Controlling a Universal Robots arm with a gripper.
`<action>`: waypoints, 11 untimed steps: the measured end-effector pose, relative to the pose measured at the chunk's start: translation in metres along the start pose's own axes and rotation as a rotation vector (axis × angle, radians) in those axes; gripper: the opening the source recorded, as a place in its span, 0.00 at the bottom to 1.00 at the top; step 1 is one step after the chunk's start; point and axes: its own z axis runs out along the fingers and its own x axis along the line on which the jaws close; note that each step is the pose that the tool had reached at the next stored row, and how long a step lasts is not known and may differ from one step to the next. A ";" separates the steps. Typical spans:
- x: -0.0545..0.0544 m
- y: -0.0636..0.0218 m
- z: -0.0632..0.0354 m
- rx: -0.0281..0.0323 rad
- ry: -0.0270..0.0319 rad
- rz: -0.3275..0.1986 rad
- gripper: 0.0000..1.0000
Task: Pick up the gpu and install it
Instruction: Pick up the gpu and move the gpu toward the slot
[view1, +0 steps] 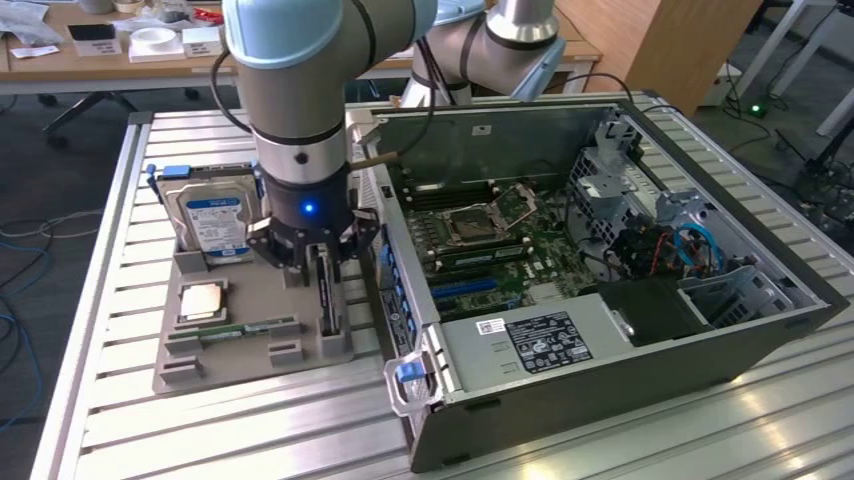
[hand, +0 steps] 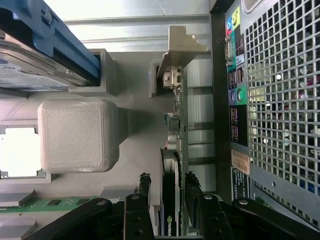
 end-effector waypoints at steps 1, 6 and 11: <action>0.000 0.0003 0.0017 0.0001 0.0000 0.000 0.42; 0.000 0.0007 0.0038 0.0002 0.0001 0.000 0.42; -0.001 0.0008 0.0040 -0.0001 -0.0001 0.000 0.42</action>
